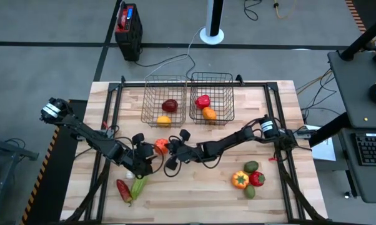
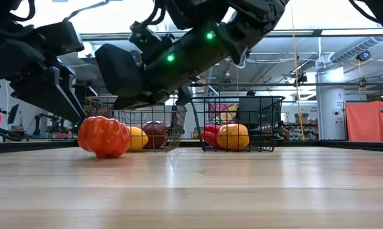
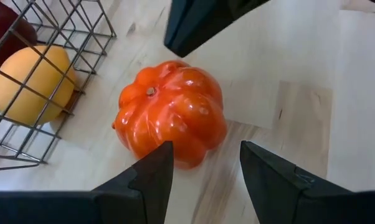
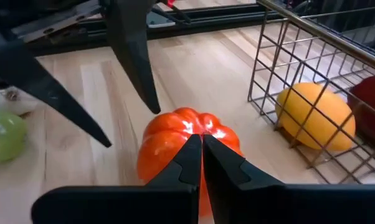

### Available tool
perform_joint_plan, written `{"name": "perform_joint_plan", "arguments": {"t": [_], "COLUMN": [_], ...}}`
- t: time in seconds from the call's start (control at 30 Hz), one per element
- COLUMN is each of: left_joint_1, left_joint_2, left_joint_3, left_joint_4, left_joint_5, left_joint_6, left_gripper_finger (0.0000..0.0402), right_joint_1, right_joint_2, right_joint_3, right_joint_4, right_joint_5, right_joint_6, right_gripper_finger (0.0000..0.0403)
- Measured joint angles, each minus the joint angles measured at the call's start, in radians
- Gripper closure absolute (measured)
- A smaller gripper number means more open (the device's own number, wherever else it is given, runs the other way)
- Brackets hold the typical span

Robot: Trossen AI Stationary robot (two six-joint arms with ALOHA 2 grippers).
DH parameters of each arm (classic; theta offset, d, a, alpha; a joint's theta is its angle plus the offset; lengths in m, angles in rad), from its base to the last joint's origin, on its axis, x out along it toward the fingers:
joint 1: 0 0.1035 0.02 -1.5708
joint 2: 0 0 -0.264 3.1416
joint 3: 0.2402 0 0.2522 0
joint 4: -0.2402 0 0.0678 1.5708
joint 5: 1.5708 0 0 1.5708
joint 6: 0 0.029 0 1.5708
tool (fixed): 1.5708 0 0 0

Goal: Sort produce into baskets
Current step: Put the orange pumpkin into the black wire basket

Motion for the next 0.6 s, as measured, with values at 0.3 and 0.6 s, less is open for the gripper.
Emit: {"name": "perform_joint_plan", "arguments": {"t": [0.3,0.6], "left_joint_1": [-0.001,-0.001], "left_joint_2": [-0.002,0.000], "left_joint_3": [0.037,0.045], "left_joint_4": [-0.131,-0.201], "left_joint_5": [0.060,0.052], "left_joint_6": [-0.008,-0.009], "left_gripper_finger": [0.0233,0.0233], "right_joint_1": [-0.013,0.004], "right_joint_2": [0.029,0.042], "right_joint_3": [-0.002,-0.002], "right_joint_4": [0.019,-0.054], "right_joint_5": [-0.010,-0.010], "right_joint_6": [-0.027,0.002], "right_gripper_finger": [0.0394,0.0394]}}
